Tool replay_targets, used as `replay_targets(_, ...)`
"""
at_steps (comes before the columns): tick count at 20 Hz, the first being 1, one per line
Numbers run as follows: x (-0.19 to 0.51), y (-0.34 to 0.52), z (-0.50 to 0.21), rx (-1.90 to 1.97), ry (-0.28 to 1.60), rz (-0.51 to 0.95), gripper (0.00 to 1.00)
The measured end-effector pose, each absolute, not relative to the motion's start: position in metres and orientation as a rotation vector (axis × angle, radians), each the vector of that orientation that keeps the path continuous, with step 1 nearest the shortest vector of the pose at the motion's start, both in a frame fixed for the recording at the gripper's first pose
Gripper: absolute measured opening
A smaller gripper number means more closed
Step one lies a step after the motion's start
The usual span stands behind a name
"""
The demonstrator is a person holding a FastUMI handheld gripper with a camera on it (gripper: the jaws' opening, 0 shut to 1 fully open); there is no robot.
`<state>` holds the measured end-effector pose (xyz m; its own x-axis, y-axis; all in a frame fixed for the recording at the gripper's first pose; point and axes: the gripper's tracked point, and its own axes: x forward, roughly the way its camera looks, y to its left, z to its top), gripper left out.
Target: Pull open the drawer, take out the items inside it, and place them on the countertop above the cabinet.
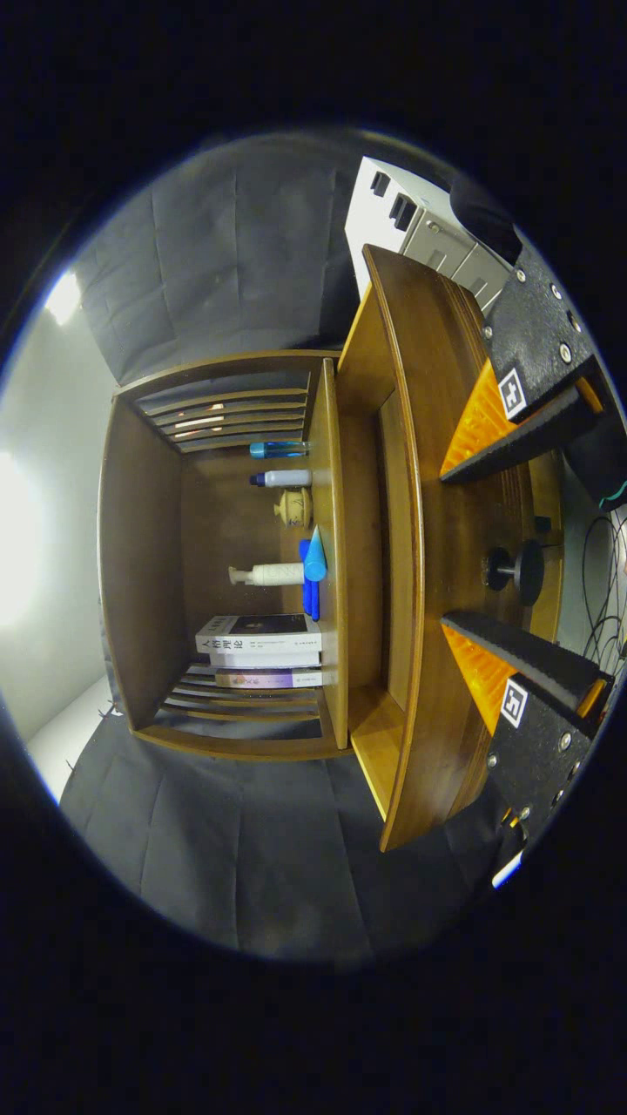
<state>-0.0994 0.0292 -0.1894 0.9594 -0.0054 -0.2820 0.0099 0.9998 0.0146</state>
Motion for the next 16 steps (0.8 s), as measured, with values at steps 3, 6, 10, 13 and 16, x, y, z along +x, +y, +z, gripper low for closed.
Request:
replay_targets(3, -0.092, 0.027, -0.190, 0.012, 0.285, -0.006, 0.92)
replay_targets(6, -0.076, 0.026, -0.187, 0.018, 0.281, 0.002, 0.92)
replay_targets(10, -0.049, 0.027, -0.188, 0.030, 0.292, 0.001, 0.94)
replay_targets(13, -0.032, 0.028, -0.191, 0.031, 0.295, -0.003, 0.94)
replay_targets(16, -0.017, 0.027, -0.194, 0.031, 0.290, -0.001, 0.94)
